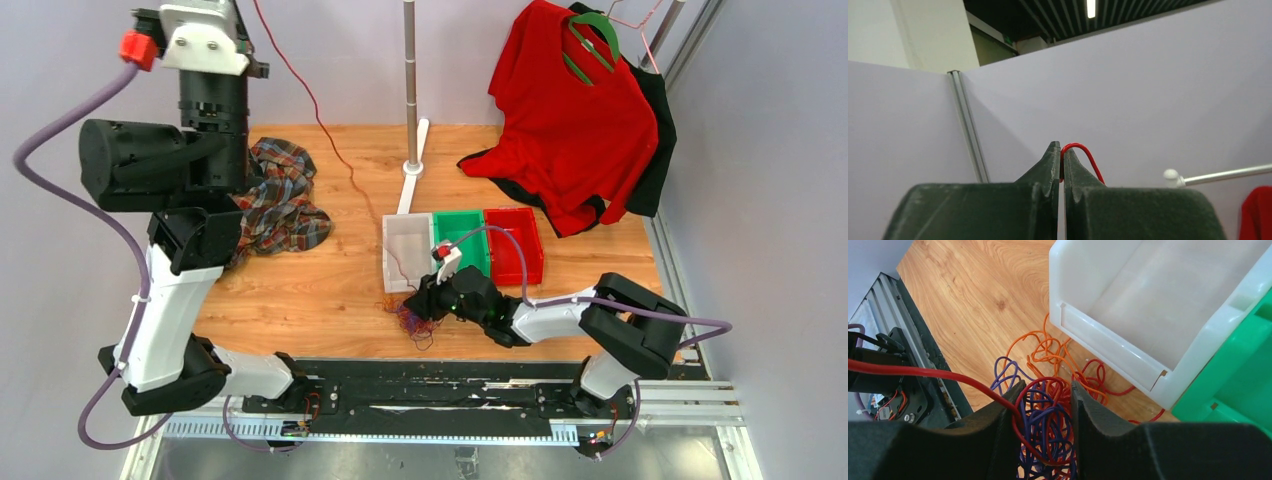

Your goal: Untangle the cables

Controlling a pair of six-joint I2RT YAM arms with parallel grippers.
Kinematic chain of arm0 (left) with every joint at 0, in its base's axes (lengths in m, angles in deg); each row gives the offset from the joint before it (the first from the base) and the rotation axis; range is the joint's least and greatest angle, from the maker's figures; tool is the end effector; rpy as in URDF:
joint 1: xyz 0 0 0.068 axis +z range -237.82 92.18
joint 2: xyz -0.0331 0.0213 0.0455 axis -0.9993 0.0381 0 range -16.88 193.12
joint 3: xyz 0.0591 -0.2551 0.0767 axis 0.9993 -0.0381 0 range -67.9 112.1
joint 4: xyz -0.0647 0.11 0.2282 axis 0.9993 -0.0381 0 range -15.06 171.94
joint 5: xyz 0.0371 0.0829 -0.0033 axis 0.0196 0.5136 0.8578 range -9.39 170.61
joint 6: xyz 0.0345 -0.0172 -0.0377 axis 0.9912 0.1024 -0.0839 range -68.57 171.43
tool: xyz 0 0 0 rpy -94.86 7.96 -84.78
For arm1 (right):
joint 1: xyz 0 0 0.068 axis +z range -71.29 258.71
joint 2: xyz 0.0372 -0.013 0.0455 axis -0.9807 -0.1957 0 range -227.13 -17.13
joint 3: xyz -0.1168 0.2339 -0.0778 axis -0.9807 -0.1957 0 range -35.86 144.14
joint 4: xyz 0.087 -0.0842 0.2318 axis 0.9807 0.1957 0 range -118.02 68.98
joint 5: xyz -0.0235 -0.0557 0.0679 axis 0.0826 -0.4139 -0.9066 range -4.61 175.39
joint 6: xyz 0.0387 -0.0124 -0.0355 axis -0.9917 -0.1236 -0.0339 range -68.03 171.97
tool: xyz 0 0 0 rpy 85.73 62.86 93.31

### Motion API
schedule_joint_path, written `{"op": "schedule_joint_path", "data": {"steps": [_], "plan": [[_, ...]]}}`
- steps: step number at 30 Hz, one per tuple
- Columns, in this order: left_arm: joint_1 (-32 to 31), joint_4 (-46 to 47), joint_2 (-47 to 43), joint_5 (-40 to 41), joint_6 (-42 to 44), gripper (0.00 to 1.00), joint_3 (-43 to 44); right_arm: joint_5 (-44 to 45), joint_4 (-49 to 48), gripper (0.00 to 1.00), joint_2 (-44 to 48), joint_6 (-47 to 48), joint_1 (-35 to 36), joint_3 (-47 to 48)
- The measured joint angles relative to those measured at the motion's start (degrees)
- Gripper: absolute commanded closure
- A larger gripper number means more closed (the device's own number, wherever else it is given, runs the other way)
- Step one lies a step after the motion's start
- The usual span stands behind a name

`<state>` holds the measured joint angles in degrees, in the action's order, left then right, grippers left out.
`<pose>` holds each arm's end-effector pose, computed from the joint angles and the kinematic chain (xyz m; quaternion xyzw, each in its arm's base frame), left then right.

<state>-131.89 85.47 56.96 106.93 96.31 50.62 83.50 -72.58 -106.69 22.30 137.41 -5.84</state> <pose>0.1181 -0.0924 0.6610 0.0916 0.3969 0.0877 0.9091 0.1547 0.2568 0.1682 -0.2085 0.7653 0.4337 0.4274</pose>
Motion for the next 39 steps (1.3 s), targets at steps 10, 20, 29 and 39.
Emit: {"op": "schedule_joint_path", "data": {"steps": [10, 20, 29, 39], "plan": [[0.0, 8.3, 3.4, -0.1, 1.4, 1.0, 5.9, 0.5, -1.0, 0.56, -0.4, -1.3, 1.0, -1.0], [0.0, 12.9, 13.7, -2.1, 3.6, 1.0, 22.2, 1.7, -0.4, 0.55, 0.7, -1.9, 1.4, -3.2], [0.0, 10.6, -0.1, -1.3, 1.4, 1.0, -5.4, 2.7, 3.5, 0.71, 5.5, -1.7, 1.4, -4.3], [3.1, -3.7, -27.4, 3.9, -3.7, 0.77, -56.7, 3.7, 9.8, 0.99, 13.5, 2.5, 1.5, -1.7]]}}
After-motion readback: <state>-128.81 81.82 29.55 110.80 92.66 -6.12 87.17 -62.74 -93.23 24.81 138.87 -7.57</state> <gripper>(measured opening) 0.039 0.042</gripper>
